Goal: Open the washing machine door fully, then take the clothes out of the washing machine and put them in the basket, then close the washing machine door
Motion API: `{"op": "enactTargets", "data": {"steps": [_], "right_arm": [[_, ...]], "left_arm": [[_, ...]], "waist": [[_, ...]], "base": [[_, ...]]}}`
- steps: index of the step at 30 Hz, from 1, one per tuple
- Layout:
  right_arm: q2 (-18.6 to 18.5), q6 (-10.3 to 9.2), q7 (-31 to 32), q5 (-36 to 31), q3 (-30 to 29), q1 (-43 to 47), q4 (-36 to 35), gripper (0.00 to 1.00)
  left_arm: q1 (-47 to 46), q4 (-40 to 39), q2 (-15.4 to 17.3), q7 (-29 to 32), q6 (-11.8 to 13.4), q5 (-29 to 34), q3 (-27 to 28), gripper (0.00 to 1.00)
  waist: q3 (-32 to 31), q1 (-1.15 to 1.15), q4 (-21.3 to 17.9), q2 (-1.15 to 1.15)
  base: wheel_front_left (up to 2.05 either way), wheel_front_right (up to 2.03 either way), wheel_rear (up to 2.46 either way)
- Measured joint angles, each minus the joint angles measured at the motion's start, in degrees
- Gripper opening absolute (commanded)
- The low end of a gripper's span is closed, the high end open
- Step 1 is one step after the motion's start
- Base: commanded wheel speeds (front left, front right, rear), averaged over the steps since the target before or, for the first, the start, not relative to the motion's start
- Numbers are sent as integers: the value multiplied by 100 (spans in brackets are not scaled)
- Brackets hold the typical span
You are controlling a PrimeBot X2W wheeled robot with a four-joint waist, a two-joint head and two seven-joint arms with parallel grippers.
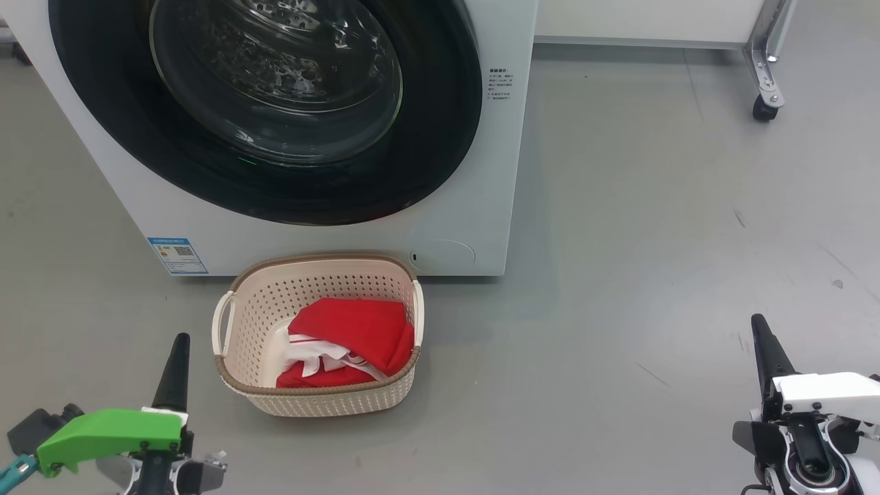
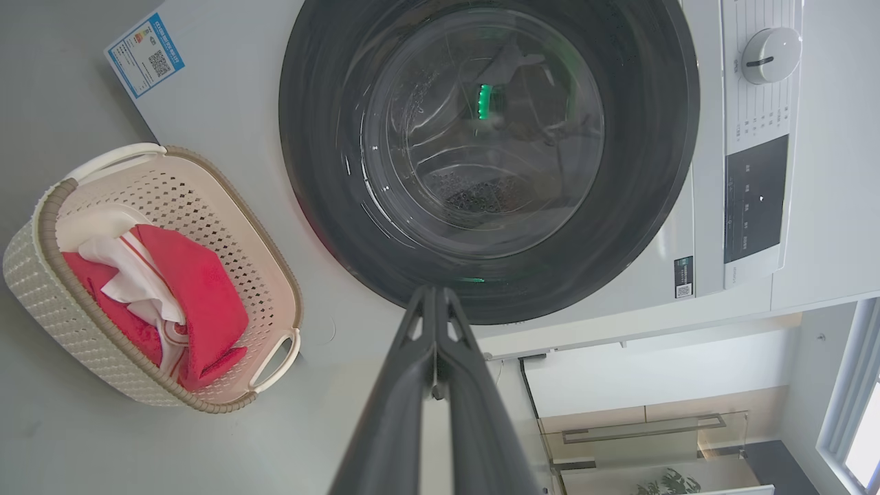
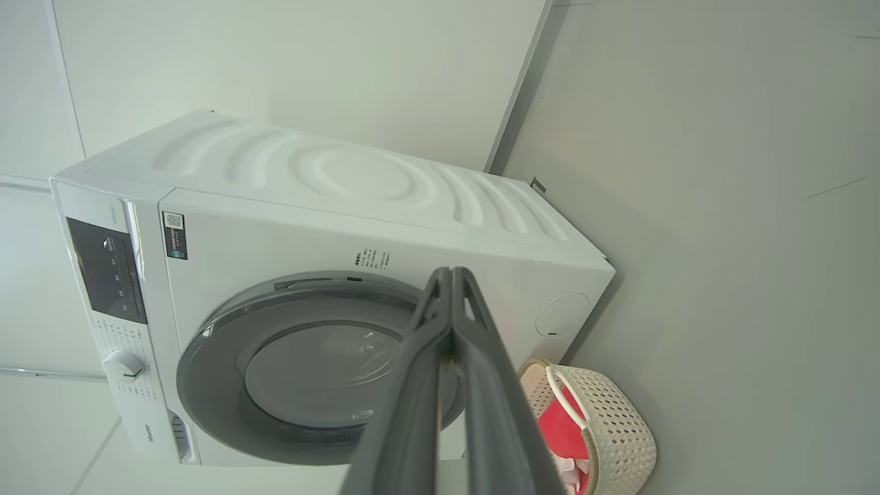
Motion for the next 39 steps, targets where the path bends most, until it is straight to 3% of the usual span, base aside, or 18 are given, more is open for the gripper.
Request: {"op": "enactTargets", "data": {"steps": [15,39], "right_arm": [[81,19,270,912,-189,-8,89,0],[86,48,272,959,-207,-14,107,0]], "left_arm": [[3,57,48,253,-153,-1004,214,0],[4,119,57,260,-168,-1012,245,0]], "waist": [[-123,0,12,0],[-123,0,12,0]], "base": [[0,0,0],[0,0,0]]}}
